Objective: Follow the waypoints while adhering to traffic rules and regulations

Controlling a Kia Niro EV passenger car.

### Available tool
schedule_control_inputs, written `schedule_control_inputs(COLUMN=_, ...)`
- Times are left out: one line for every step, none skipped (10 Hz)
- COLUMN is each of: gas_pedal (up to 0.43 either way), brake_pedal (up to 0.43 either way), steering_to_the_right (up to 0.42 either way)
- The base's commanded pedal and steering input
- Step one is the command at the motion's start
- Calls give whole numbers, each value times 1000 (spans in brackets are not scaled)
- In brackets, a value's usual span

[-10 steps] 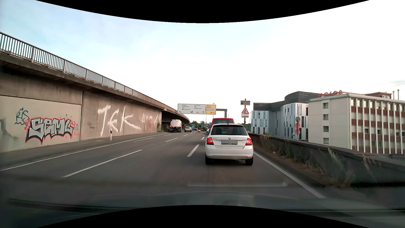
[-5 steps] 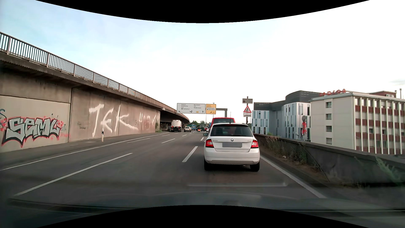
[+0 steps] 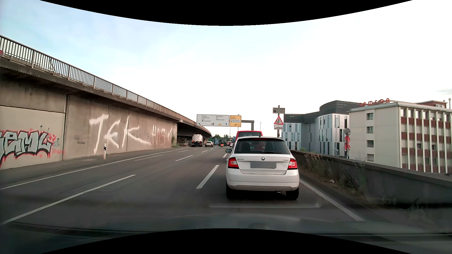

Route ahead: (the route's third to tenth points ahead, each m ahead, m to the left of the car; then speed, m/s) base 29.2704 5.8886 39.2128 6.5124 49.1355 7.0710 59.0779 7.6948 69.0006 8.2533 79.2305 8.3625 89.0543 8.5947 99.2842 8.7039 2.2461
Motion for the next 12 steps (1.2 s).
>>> schedule_control_inputs(gas_pedal=0, brake_pedal=183, steering_to_the_right=-4)
schedule_control_inputs(gas_pedal=0, brake_pedal=183, steering_to_the_right=-4)
schedule_control_inputs(gas_pedal=0, brake_pedal=183, steering_to_the_right=-4)
schedule_control_inputs(gas_pedal=0, brake_pedal=189, steering_to_the_right=-5)
schedule_control_inputs(gas_pedal=0, brake_pedal=189, steering_to_the_right=-4)
schedule_control_inputs(gas_pedal=0, brake_pedal=201, steering_to_the_right=-4)
schedule_control_inputs(gas_pedal=0, brake_pedal=201, steering_to_the_right=-4)
schedule_control_inputs(gas_pedal=0, brake_pedal=201, steering_to_the_right=-4)
schedule_control_inputs(gas_pedal=0, brake_pedal=189, steering_to_the_right=-4)
schedule_control_inputs(gas_pedal=0, brake_pedal=165, steering_to_the_right=-4)
schedule_control_inputs(gas_pedal=0, brake_pedal=140, steering_to_the_right=-5)
schedule_control_inputs(gas_pedal=0, brake_pedal=110, steering_to_the_right=-4)
